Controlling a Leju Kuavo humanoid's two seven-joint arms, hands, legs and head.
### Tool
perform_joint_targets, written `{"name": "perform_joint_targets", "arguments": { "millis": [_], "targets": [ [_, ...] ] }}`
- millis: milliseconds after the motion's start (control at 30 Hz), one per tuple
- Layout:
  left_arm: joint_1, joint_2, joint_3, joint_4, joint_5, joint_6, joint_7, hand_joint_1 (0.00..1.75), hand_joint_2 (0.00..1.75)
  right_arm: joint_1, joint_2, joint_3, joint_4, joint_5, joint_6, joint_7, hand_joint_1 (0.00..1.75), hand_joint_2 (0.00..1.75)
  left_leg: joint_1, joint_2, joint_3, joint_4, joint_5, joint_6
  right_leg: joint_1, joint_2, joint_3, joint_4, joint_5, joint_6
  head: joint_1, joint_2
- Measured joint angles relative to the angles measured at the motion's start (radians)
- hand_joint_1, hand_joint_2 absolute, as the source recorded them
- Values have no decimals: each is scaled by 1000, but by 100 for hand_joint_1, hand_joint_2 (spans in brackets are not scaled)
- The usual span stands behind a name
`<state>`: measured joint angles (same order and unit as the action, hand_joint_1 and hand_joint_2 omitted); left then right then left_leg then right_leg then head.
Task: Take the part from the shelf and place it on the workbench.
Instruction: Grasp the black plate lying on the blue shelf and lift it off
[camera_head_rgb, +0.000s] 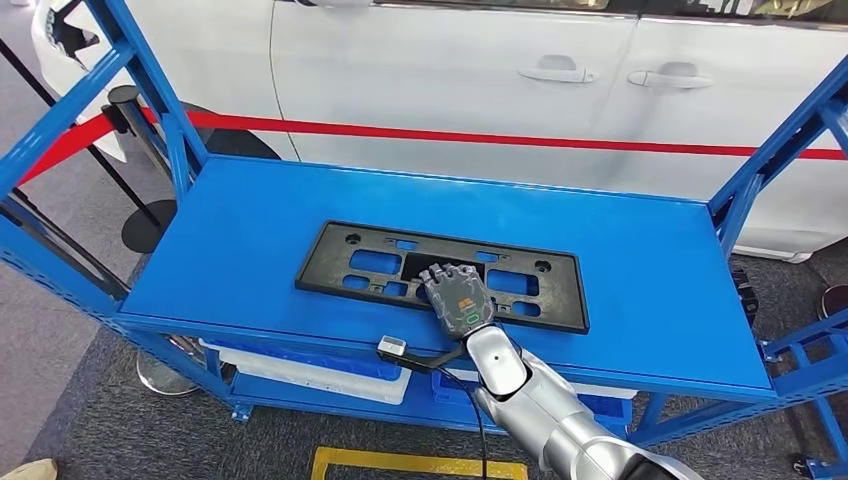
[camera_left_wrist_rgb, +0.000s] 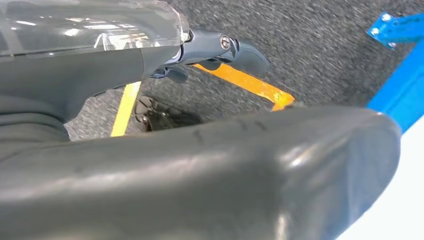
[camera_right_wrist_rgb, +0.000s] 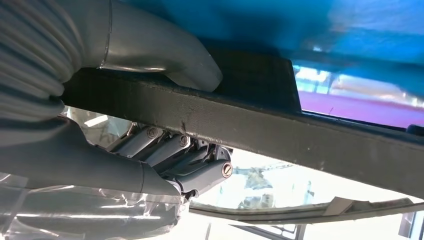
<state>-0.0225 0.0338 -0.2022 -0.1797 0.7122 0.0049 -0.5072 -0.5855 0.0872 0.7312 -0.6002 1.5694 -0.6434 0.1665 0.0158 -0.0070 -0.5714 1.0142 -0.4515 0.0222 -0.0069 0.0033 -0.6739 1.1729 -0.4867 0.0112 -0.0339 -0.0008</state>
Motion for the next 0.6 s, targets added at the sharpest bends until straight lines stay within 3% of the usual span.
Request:
{"name": "perform_joint_targets", "arguments": {
  "millis": [67,100,233,267,367,400,433,467,533,600],
  "targets": [
    [-1,-1,0,0,-5,-6,0,0,0,-1,0,-2,-4,-1,2,-8,161,175,-3,-1,2,1,-4,-8,5,0,57,-120,43,-9,0,0],
    [-1,-1,0,0,-8,-7,2,0,0,0,-1,-5,-7,-3,2,-16,161,175,-3,-1,1,1,-4,-12,8,1,68,-146,46,-13,0,0],
    [0,0,-2,0,-21,-14,12,0,0,9,-2,-36,-33,-82,2,-102,161,175,-3,0,-4,14,-19,-33,4,1,74,-162,49,-28,-1,0],
    [0,0,-2,0,-21,-21,10,0,0,13,-3,-48,-46,-139,6,-154,161,175,-3,1,-18,48,-41,-37,1,0,77,-166,51,-33,-1,0],
    [2,0,-3,0,-14,-46,5,0,0,36,-9,-96,-141,-415,32,-408,161,175,0,2,-99,232,-128,-45,5,0,81,-168,51,-41,-2,0],
    [4,1,-3,0,-11,-50,5,0,0,48,-13,-112,-192,-515,42,-492,161,175,1,2,-116,269,-135,-47,6,1,83,-168,50,-42,-2,0],
    [5,2,-3,1,-8,-55,3,0,0,62,-18,-127,-253,-614,53,-561,161,175,2,2,-115,269,-122,-49,6,2,85,-166,48,-42,-2,0],
    [6,3,-2,1,-5,-59,0,0,0,76,-23,-142,-316,-714,67,-621,161,175,3,2,-97,231,-94,-50,5,4,87,-164,47,-41,-2,0],
    [5,7,-2,1,1,-70,-11,0,0,109,-37,-170,-458,-921,108,-715,161,175,4,2,-33,98,-34,-49,5,6,87,-155,42,-34,-2,0],
    [2,12,-2,1,6,-78,-22,0,0,140,-54,-190,-599,-1075,154,-771,161,175,2,-1,2,20,-12,-40,8,7,80,-146,38,-23,-1,0]
  ]
}}
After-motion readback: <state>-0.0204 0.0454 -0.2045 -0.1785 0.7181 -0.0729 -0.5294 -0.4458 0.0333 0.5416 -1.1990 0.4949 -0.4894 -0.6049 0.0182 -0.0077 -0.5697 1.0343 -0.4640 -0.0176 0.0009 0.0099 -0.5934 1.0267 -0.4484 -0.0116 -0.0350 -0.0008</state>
